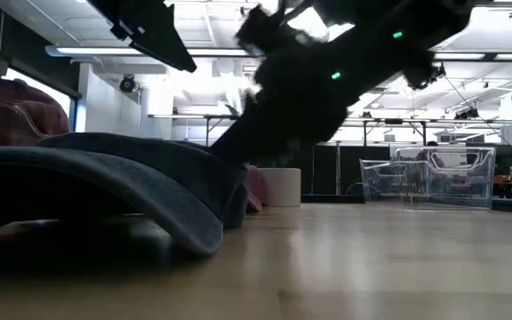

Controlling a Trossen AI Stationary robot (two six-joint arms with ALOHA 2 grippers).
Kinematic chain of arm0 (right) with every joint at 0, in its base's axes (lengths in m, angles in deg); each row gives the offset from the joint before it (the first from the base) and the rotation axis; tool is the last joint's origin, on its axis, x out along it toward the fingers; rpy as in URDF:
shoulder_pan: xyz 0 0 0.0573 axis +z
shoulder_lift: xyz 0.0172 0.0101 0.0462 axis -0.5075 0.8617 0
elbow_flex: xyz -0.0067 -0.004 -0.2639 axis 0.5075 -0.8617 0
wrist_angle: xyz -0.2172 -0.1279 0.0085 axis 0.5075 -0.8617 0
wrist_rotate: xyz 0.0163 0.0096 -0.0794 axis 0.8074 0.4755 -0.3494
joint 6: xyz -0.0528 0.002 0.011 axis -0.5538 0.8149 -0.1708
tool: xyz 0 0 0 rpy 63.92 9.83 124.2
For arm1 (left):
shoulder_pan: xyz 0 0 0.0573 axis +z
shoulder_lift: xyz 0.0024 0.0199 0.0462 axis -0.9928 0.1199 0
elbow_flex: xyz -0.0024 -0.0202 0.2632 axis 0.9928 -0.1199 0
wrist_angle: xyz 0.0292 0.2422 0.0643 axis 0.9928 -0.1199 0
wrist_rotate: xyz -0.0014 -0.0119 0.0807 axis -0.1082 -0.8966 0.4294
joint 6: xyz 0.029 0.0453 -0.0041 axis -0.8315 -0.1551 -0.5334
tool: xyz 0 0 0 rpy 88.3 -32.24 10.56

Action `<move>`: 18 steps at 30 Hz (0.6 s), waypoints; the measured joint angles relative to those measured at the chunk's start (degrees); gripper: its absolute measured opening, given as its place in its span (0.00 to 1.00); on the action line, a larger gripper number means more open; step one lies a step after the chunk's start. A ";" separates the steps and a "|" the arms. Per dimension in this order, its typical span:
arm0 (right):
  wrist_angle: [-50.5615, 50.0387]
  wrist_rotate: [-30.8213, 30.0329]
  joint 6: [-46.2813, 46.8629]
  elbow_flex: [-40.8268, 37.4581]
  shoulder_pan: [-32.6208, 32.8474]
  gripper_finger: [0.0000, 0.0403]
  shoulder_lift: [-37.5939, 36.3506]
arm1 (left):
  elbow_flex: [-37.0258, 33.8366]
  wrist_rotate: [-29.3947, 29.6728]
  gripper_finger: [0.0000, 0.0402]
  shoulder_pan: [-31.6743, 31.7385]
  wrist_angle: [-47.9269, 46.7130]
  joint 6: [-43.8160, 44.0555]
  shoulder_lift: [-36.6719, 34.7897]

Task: Pick & Place hat
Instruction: Put the middle blue cap into the right transparent bin

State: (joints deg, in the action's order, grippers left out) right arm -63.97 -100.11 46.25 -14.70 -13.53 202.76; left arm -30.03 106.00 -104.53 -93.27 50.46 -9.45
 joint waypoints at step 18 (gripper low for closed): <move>-33.05 4.90 9.84 3.47 1.26 0.02 -14.04 | -0.07 -3.84 0.69 0.00 7.47 -3.62 -0.02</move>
State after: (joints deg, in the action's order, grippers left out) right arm -97.02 -95.21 56.09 -11.23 -12.27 188.72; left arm -30.10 102.17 -104.53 -85.80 46.84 -9.47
